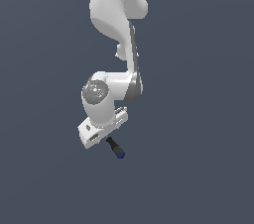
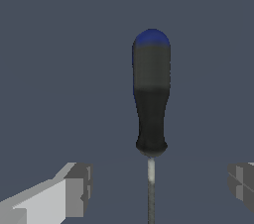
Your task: Pick up the object and move it to a goal position.
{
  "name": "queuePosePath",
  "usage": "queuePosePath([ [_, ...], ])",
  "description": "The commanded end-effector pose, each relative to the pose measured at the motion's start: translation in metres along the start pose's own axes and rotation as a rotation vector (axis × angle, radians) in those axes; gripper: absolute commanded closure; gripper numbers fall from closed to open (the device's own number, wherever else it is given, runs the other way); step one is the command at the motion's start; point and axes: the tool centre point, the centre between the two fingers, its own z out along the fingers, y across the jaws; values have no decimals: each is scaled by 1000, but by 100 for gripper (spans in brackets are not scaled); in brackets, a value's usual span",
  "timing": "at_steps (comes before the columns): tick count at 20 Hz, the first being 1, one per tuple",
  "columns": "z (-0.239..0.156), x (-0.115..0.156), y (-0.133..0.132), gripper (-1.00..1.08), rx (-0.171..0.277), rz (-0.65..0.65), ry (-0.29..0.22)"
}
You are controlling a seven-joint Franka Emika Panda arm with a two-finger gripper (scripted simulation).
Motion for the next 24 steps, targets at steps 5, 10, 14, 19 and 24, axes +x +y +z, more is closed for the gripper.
queuePosePath([
  [5, 3, -1, 3, -92, 1, -16, 0],
  [10, 13, -1, 3, -92, 1, -16, 0],
  [14, 34, -2, 2, -92, 1, -18, 0],
  [19, 53, -2, 2, -92, 1, -20, 1],
  [24, 54, -1, 3, 108, 1, -20, 1],
])
